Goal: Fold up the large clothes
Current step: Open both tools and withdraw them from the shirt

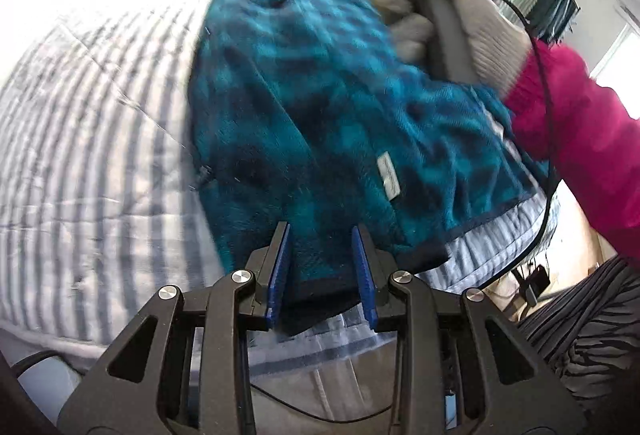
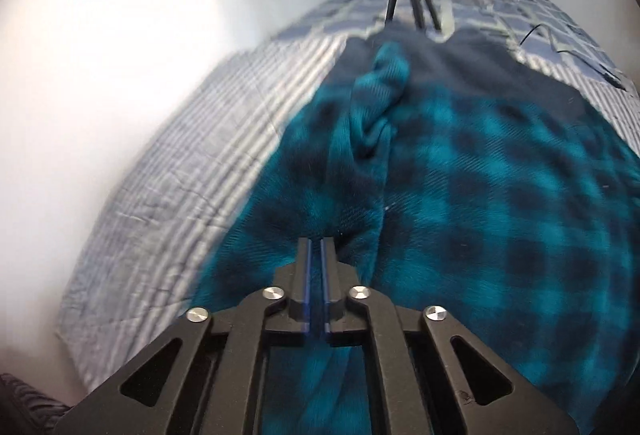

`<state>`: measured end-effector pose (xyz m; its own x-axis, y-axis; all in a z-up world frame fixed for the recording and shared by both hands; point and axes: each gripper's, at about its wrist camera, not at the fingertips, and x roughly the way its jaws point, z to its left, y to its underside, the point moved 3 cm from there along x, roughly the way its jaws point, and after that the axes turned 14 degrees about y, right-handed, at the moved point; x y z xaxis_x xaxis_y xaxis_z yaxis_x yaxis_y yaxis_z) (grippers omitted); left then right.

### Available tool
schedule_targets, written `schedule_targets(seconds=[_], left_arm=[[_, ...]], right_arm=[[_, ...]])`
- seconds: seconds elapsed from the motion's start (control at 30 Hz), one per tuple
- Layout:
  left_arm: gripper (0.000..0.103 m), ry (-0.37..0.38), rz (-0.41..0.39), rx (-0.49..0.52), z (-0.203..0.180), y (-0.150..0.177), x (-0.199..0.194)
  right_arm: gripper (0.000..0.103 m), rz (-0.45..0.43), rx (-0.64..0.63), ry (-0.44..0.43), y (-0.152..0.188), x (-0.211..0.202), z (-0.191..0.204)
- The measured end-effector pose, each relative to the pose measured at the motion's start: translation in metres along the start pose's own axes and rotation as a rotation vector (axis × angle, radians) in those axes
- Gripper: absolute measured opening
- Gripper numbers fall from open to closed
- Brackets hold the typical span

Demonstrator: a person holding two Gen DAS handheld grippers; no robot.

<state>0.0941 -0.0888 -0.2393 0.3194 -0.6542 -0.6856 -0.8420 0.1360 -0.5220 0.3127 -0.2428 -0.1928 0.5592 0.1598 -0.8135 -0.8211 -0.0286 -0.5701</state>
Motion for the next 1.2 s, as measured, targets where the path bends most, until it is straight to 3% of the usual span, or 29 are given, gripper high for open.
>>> schedule_targets(seconds=[0.13, 0.2, 0.27, 0.47, 0.63, 0.83, 1.07, 1.2], left_arm=[[0.03, -0.005, -0.075, 0.044, -0.016, -0.011, -0.034], [0.038, -0.002, -0.115, 0.063, -0.023, -0.02, -0.05], [0.057, -0.003, -0.152, 0.086, -0.032, -0.031, -0.065], [0.075, 0.029, -0.19, 0.16, -0.063, -0.071, -0.08], [0.075, 0.058, -0.211, 0.208, -0.081, -0.097, -0.08], [0.075, 0.098, -0.179, 0.213, -0.088, -0.116, -0.052], [0.075, 0.122, -0.136, 0.176, -0.083, -0.117, -0.026], [0.075, 0.12, -0.117, 0.184, -0.085, -0.115, -0.015]], right_arm=[[0.031, -0.077, 0.015, -0.021, 0.007, -0.063, -0.018], [0.041, -0.106, 0.017, -0.022, 0.008, -0.087, -0.026], [0.05, -0.128, 0.03, -0.018, 0.016, -0.111, -0.038], [0.051, -0.167, 0.079, 0.033, 0.048, -0.171, -0.078], [0.051, -0.199, 0.128, 0.126, 0.074, -0.21, -0.118], [0.051, -0.181, 0.212, 0.202, 0.115, -0.234, -0.17], [0.051, -0.116, 0.408, 0.317, 0.179, -0.241, -0.261], [0.051, -0.059, 0.554, 0.313, 0.214, -0.231, -0.309]])
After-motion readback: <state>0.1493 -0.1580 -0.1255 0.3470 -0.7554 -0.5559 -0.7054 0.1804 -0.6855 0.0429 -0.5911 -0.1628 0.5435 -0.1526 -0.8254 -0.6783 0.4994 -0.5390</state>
